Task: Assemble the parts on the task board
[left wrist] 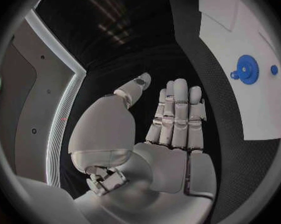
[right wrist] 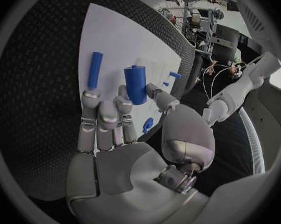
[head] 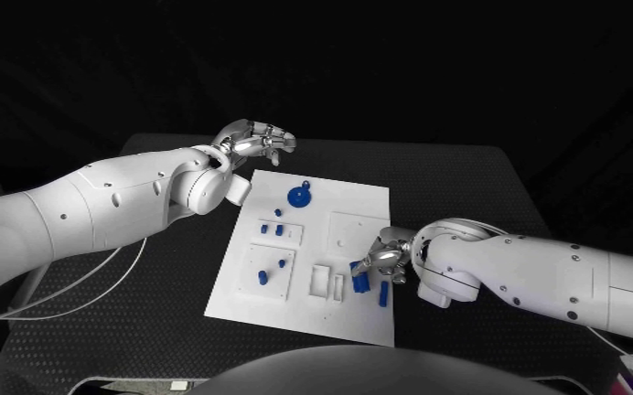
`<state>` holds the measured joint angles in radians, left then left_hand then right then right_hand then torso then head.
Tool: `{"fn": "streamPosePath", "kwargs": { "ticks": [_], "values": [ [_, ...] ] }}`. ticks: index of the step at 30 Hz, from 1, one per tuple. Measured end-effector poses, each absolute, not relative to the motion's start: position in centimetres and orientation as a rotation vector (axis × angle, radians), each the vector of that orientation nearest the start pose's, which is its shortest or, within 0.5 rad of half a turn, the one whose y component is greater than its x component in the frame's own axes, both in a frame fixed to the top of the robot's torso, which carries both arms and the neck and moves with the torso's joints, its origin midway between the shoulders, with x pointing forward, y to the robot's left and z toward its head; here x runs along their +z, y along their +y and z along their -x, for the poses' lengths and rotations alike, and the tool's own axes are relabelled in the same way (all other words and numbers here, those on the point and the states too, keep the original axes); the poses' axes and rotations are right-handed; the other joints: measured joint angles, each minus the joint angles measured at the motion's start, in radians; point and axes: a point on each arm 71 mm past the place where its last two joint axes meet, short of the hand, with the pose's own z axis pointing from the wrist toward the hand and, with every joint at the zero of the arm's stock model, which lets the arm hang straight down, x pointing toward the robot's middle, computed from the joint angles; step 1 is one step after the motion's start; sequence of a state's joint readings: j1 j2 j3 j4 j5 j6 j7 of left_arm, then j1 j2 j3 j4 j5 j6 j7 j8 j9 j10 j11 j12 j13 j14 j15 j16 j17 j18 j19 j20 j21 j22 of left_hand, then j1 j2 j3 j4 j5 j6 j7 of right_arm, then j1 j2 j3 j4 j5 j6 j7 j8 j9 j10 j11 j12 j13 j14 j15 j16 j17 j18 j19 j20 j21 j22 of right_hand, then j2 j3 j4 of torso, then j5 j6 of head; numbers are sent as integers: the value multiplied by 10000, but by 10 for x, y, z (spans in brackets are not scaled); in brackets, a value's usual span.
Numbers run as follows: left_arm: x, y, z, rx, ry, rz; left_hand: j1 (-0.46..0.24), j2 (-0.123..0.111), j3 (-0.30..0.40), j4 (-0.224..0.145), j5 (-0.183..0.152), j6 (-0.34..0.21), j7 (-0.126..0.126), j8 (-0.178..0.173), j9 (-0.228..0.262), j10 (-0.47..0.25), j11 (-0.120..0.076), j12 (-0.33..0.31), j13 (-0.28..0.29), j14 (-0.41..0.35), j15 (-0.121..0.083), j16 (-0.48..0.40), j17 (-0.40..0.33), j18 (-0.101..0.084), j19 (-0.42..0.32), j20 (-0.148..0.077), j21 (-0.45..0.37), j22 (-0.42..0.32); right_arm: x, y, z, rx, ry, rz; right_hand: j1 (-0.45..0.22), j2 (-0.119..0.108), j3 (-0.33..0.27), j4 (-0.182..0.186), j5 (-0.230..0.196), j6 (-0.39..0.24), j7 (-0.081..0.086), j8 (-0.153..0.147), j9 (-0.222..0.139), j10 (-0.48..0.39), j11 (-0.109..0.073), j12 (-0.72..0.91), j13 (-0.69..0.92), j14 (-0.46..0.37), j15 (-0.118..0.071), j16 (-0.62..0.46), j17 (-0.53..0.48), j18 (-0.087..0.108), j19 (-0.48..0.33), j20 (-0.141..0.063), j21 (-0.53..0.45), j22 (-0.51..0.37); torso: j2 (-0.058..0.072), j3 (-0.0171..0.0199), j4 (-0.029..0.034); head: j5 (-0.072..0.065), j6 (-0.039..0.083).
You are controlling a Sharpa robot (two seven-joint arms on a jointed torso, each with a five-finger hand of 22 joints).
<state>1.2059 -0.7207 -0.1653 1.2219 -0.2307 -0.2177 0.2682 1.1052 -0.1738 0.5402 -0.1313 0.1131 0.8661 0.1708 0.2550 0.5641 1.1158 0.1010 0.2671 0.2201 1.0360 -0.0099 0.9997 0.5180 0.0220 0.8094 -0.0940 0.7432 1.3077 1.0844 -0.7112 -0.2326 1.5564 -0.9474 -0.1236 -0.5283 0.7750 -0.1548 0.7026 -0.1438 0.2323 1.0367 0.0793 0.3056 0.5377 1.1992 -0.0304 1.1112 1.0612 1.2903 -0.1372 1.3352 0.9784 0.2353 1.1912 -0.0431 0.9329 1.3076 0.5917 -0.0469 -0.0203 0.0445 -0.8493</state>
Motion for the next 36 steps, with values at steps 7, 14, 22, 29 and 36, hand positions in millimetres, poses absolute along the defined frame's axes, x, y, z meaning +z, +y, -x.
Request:
{"fn": "streamPosePath", "kwargs": {
  "ticks": [7,14,22,29,36],
  "values": [
    [-241,234,-523,-12419,16884,9390,-18,-18,0,0,0,-3,-2,0,0,-9,8,0,0,0,0,0,-1,80,-1,1,0,-1,-314,-149,-410,5256,24628,-3914,-145,25,82,2,1,0,-3,23,2,0,0,-39,16,2,1,0,25,0,0,0,0,-1,5,-1,11,5,30],
    [-242,234,-523,-12402,16910,9399,-40,-40,0,0,0,-37,29,0,1,-10,6,0,0,0,1,0,-1,100,-16,16,0,-1,-315,-139,-408,5516,25001,-4514,-155,35,83,2,10,0,-5,26,3,0,0,-39,18,16,16,-22,35,-1,0,1,0,-1,14,-9,19,51,22],
    [-242,230,-523,-12448,16973,9377,-40,-39,0,0,0,-50,21,0,-8,-13,4,0,0,0,1,0,7,101,-17,17,0,-2,-320,-118,-408,5749,25292,-4538,-280,44,83,2,42,-1,-8,26,62,0,0,-78,35,15,21,-40,65,0,-1,3,40,-2,13,-14,6,64,38],
    [-242,228,-523,-12459,17005,9372,-40,-39,0,0,0,-51,21,0,-8,-13,3,0,0,0,1,0,7,96,-17,17,0,-3,-327,-103,-402,5909,25536,-4225,-316,11,82,2,41,1,-8,26,153,-1,0,-78,40,12,25,-40,65,0,-2,4,40,-2,14,-4,13,107,13],
    [-242,228,-523,-12462,17036,9373,-39,-39,5,49,0,-51,20,0,-8,-13,3,0,0,-1,1,0,6,91,-17,17,0,-3,-335,-97,-398,5916,25742,-4112,-380,73,82,2,41,5,-5,22,158,-1,1,-114,42,4,39,-40,78,-1,-16,18,40,-2,17,-10,10,128,-27]
  ]
}}
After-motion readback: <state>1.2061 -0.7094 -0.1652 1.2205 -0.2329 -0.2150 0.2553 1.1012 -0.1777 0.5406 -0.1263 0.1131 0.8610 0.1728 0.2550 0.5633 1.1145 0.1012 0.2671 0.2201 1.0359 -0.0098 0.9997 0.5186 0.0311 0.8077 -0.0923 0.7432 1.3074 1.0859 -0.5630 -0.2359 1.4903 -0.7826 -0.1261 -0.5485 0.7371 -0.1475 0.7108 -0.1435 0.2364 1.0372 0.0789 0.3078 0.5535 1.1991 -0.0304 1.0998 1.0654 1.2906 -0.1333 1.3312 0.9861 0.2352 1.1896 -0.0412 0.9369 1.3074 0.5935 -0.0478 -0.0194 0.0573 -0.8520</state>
